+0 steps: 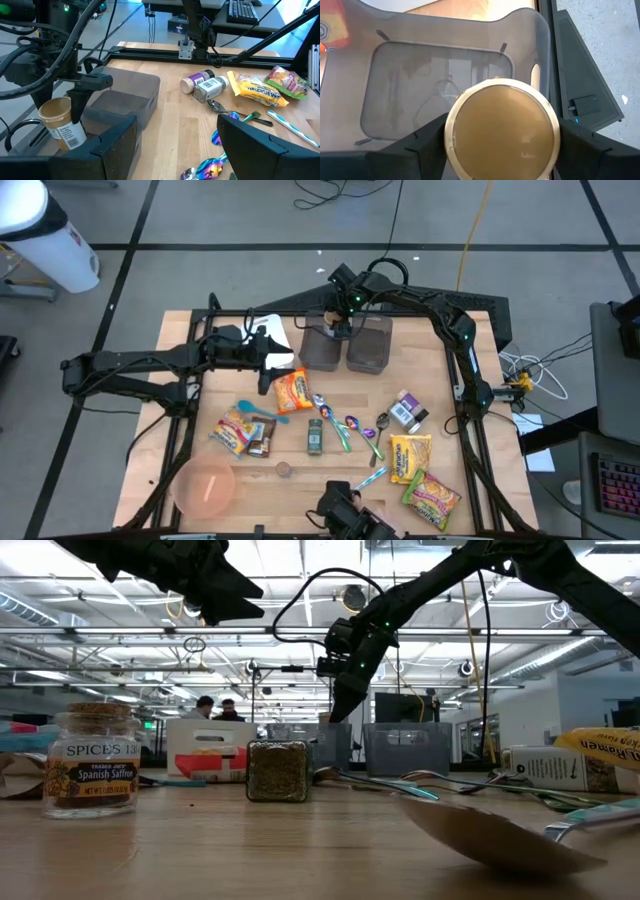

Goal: Pick & Place Food Item
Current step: Put the gold seasoning bottle into the left black bin

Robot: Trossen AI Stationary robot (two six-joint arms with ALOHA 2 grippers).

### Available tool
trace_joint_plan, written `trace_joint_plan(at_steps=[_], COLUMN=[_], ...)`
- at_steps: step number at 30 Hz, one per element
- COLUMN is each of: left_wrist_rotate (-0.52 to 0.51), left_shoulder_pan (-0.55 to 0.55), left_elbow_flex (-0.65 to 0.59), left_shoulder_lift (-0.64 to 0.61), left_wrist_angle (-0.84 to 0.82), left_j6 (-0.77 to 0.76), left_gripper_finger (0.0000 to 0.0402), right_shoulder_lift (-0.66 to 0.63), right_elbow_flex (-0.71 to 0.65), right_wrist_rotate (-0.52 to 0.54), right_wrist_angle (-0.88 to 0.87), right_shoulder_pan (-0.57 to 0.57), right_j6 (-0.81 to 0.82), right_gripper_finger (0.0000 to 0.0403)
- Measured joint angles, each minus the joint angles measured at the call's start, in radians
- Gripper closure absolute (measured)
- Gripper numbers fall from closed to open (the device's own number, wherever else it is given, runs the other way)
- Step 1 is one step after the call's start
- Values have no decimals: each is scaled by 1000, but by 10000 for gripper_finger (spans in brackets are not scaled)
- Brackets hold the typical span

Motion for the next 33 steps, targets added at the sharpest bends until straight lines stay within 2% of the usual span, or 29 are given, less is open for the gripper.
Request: trace_joint_plan(at_steps=[5, 19, 33], left_wrist_rotate=[0, 0, 0], left_shoulder_pan=[0, 0, 0], left_elbow_flex=[0, 0, 0], left_shoulder_lift=[0, 0, 0], left_wrist_angle=[0, -2, -2], left_j6=[-1, -3, -9], left_gripper_finger=[124, 124, 124], right_shoulder_lift=[0, 0, -50], right_elbow_flex=[0, 0, 0], right_wrist_rotate=[2, -1, -1], right_wrist_angle=[-1, 15, 13], right_shoulder_pan=[0, 1, 2], right_j6=[0, 3, 18], right_gripper_finger=[102, 99, 56])
